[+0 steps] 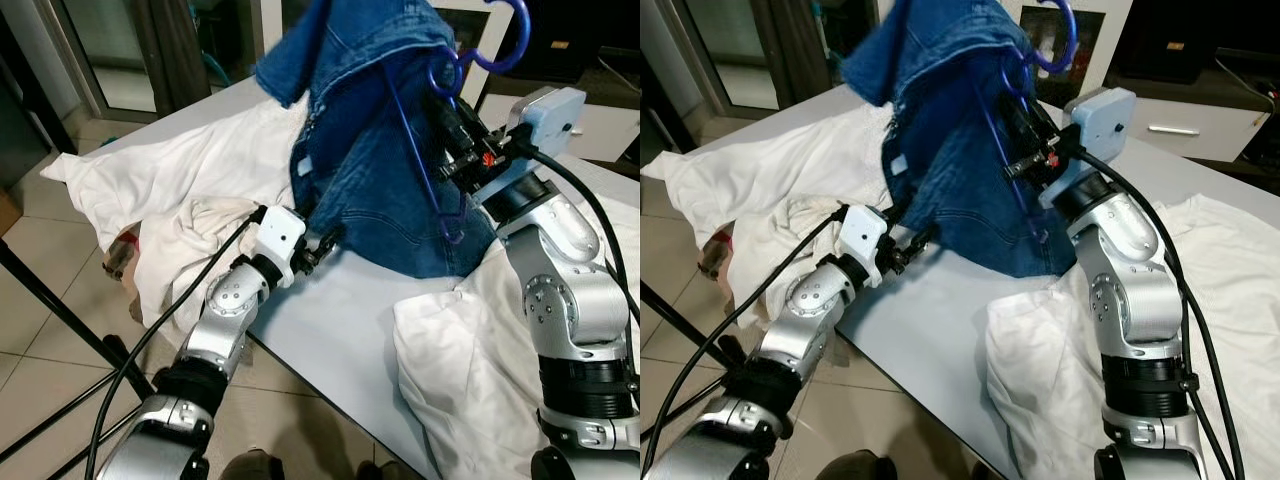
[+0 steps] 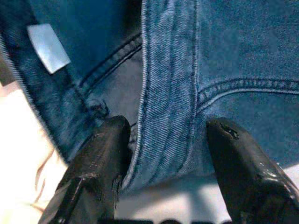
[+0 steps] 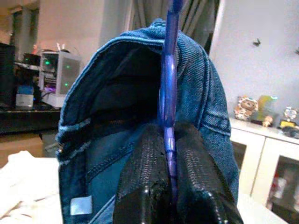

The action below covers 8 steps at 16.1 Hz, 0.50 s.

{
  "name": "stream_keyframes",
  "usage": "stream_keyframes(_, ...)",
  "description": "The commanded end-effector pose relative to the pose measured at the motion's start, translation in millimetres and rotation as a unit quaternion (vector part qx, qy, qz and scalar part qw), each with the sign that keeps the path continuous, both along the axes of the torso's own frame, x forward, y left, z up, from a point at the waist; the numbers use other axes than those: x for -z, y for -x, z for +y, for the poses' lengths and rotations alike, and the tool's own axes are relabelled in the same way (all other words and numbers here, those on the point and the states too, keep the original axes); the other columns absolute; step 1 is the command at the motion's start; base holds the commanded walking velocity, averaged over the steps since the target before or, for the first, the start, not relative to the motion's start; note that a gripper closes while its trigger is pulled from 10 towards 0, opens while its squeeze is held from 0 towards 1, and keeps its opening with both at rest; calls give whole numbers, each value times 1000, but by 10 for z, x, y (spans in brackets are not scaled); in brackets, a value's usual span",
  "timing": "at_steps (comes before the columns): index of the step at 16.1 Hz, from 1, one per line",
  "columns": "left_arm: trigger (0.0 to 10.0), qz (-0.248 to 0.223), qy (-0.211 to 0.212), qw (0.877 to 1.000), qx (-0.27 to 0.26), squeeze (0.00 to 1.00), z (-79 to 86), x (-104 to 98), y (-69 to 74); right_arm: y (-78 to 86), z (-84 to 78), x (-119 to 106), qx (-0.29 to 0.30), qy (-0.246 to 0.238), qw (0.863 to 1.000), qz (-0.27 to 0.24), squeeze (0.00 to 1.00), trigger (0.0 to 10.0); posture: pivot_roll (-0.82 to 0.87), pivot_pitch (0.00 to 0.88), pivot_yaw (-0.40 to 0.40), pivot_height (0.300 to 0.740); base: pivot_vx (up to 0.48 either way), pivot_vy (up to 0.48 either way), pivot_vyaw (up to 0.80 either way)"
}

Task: Hang hanger

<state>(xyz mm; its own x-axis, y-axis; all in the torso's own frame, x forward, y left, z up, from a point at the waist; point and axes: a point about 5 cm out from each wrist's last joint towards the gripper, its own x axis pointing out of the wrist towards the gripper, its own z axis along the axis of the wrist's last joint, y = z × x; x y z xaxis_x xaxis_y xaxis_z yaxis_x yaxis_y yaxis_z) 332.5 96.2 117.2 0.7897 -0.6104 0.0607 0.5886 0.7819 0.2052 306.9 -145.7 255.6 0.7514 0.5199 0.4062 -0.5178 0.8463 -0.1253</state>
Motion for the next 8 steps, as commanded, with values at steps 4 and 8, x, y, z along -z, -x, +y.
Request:
stream_keyframes(4,10000,24,14,1000,10,0,-5,7,-57,51,16,-82,-9,-12,1000,-21,0,0,18,10,-2,740,0,0,0)
stream_keyframes(8,0,16,1,998,63,0,-121,63,58,-16,-8,-67,20,-11,1000,-12,0,0,19,9,-1,740,0,0,0)
